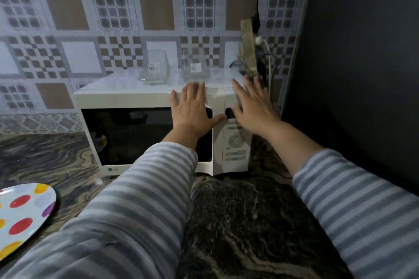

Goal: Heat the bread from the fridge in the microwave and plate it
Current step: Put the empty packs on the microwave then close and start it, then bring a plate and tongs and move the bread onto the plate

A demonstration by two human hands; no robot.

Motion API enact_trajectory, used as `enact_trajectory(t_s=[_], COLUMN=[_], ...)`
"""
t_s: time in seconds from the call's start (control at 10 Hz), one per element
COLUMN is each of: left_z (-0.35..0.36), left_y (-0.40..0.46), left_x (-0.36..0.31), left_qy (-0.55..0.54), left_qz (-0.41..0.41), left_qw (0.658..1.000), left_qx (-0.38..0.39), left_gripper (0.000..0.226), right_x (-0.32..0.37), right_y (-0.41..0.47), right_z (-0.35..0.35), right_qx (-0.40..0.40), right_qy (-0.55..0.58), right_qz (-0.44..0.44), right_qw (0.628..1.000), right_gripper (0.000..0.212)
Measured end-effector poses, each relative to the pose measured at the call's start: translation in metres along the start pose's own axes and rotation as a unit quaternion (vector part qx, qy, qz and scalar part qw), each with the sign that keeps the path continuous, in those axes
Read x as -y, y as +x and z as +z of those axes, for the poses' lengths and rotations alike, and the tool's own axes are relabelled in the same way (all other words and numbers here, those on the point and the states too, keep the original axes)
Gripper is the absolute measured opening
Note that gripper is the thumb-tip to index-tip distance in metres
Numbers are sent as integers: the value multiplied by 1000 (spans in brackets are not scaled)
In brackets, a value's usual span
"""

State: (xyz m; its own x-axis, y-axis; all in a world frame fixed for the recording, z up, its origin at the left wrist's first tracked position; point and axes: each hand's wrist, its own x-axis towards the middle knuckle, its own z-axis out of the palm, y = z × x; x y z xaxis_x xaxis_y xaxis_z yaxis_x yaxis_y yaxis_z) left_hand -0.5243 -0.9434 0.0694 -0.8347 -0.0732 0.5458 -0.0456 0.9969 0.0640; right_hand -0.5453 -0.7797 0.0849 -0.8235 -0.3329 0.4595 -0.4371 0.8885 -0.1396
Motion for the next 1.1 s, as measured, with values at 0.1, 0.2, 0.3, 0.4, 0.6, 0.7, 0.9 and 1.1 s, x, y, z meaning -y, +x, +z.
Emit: enact_trajectory(t_s=[0.1,0.2,0.3,0.4,0.6,0.7,0.9,1.1], left_z=[2,8,13,14,7,2,-2,-8], left_y=[7,8,8,12,17,19,20,22], left_x=[5,7,5,3,3,1,0,-1], left_qy=[14,24,41,65,70,64,52,59], left_qz=[-3,4,1,3,18,17,13,16], left_qw=[1000,999,998,997,996,997,998,998], left_qx=[-10,-33,-37,-45,-56,-38,-19,-5], left_gripper=[98,99,108,111,108,109,111,109], right_x=[2,-1,-3,-4,-5,-4,-4,-5], right_y=[19,30,34,35,34,36,36,36], right_z=[-3,-3,-5,-5,-4,-4,-7,-7], right_qx=[61,78,82,89,88,92,98,99], right_qy=[-29,-56,-73,-75,-60,-57,-47,-47], right_qz=[-18,-32,-51,-53,-47,-44,-40,-42], right_qw=[998,995,993,992,993,993,993,993], right_gripper=[60,57,57,58,57,57,57,57])
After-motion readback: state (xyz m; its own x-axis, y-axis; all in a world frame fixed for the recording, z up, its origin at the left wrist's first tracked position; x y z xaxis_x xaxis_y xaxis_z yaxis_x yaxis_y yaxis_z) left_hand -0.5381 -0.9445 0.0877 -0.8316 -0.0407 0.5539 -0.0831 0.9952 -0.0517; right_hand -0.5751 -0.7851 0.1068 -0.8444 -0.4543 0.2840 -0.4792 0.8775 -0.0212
